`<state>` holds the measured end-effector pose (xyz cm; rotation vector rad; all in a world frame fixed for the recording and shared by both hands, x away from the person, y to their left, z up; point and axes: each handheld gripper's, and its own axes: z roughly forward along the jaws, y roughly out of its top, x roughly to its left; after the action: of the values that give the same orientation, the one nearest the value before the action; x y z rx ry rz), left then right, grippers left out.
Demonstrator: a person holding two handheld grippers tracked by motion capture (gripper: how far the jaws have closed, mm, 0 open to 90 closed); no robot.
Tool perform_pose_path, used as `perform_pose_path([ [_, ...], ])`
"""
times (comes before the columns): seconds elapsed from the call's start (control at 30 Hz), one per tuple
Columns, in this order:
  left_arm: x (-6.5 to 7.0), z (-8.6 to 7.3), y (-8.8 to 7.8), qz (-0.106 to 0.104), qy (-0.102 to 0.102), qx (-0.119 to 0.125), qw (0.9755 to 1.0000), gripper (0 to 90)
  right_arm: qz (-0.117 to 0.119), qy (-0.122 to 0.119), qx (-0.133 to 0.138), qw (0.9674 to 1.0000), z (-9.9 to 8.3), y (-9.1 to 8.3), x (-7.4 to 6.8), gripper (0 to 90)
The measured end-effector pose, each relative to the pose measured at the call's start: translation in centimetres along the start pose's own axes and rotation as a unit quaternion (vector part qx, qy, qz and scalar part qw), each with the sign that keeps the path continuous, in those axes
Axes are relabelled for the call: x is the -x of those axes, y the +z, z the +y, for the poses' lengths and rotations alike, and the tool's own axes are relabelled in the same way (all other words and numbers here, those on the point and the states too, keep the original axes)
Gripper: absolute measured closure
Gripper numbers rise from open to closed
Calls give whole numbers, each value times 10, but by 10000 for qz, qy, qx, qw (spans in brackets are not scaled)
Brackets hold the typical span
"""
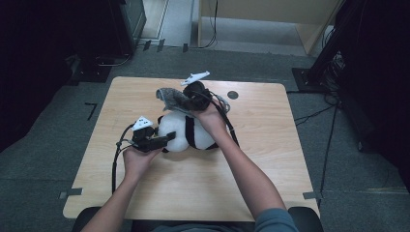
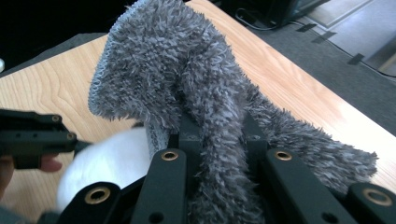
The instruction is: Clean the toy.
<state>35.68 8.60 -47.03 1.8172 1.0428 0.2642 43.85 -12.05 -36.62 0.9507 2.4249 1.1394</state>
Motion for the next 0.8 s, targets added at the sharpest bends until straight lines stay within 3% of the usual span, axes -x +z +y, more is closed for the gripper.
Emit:
perform_pose_path([
  [0.2, 5, 0, -1, 99, 174, 62, 9998, 403, 247, -17, -214, 9995, 5, 31, -13, 772],
  [0.37, 4, 0, 0, 155, 41, -70, 9998, 404, 244, -146, -593, 9978, -2, 46, -14, 772],
  [0.63, -2, -2, 2, 97, -109, -121, 9998, 410, 10, -143, -922, 9956, -11, 37, 9, 772],
  [0.8, -4, -2, 3, 63, -174, -126, 9997, 409, -87, 17, -890, 9960, -16, 22, 29, 772],
])
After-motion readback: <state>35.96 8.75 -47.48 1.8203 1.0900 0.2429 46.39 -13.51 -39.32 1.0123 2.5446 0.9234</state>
